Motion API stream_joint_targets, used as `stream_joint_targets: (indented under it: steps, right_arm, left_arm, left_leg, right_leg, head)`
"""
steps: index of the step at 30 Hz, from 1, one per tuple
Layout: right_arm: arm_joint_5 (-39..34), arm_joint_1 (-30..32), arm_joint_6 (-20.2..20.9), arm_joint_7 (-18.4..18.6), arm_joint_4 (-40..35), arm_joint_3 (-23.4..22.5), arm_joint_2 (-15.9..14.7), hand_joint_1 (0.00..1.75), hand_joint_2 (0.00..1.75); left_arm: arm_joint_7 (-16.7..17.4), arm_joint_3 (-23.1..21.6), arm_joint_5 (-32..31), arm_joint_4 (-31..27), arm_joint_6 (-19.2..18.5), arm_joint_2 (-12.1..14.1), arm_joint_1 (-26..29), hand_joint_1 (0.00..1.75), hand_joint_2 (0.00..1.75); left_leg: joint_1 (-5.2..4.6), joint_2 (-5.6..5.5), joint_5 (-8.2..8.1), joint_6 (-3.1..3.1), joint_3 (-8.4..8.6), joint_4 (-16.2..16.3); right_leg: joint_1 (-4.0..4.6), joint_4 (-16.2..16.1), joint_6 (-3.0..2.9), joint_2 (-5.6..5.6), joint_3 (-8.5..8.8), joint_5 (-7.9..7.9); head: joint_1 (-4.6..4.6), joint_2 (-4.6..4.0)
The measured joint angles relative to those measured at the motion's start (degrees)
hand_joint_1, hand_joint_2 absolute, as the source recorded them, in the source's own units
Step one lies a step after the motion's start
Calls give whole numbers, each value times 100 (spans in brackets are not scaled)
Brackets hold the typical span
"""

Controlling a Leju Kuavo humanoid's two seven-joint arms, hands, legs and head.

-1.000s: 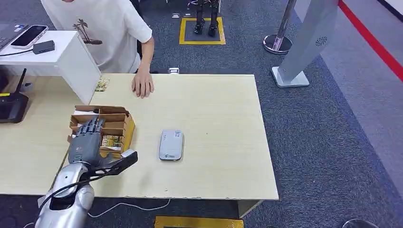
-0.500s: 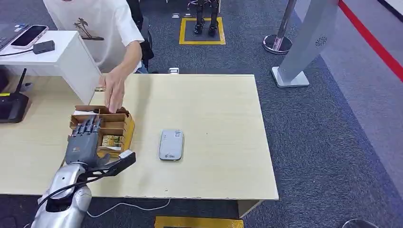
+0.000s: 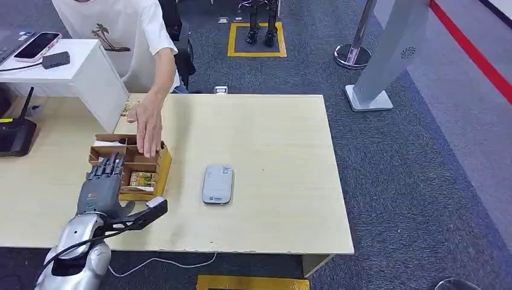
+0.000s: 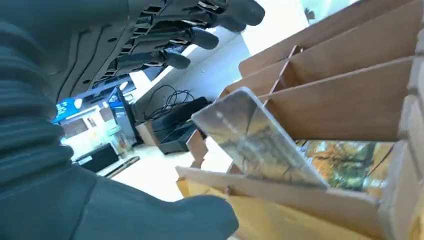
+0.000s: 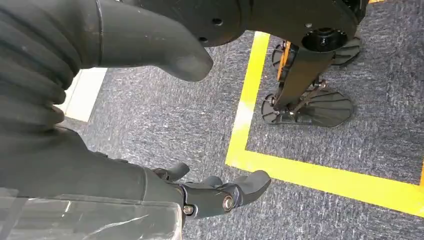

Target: Pass the card to the sensor for recognition and then transmit it.

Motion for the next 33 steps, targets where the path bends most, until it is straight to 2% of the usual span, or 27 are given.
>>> stream_joint_targets:
  steps: [6,21,22,23,33]
  right_arm:
    - [0,0,0,-4,0,0,0,0,175]
    - [2,5,0,15,0,-7,0,0,175]
    - [2,5,0,15,0,-7,0,0,175]
    - [2,5,0,15,0,-7,0,0,175]
    - [7,5,0,18,0,-9,0,0,175]
  left_arm:
    - [0,0,0,0,-7,9,6,9,175]
    - [2,2,-2,0,-9,11,48,16,175]
    - [2,2,-2,0,-9,11,48,113,175]
    - [2,0,-2,0,-9,11,48,175,175]
    - [2,2,-9,0,-7,7,47,175,175]
  left_leg:
    - [0,0,0,0,0,0]
    - [0,0,0,0,0,0]
    - [0,0,0,0,0,0]
    - [0,0,0,0,0,0]
    - [0,0,0,0,0,0]
  right_leg:
    - [0,0,0,0,0,0]
    - [0,0,0,0,0,0]
    - [0,0,0,0,0,0]
    - [0,0,0,0,1,0]
    - [0,0,0,0,0,0]
  head:
    - [-2,0]
    - [0,0]
    - [-2,0]
    - [0,0]
    - [-2,0]
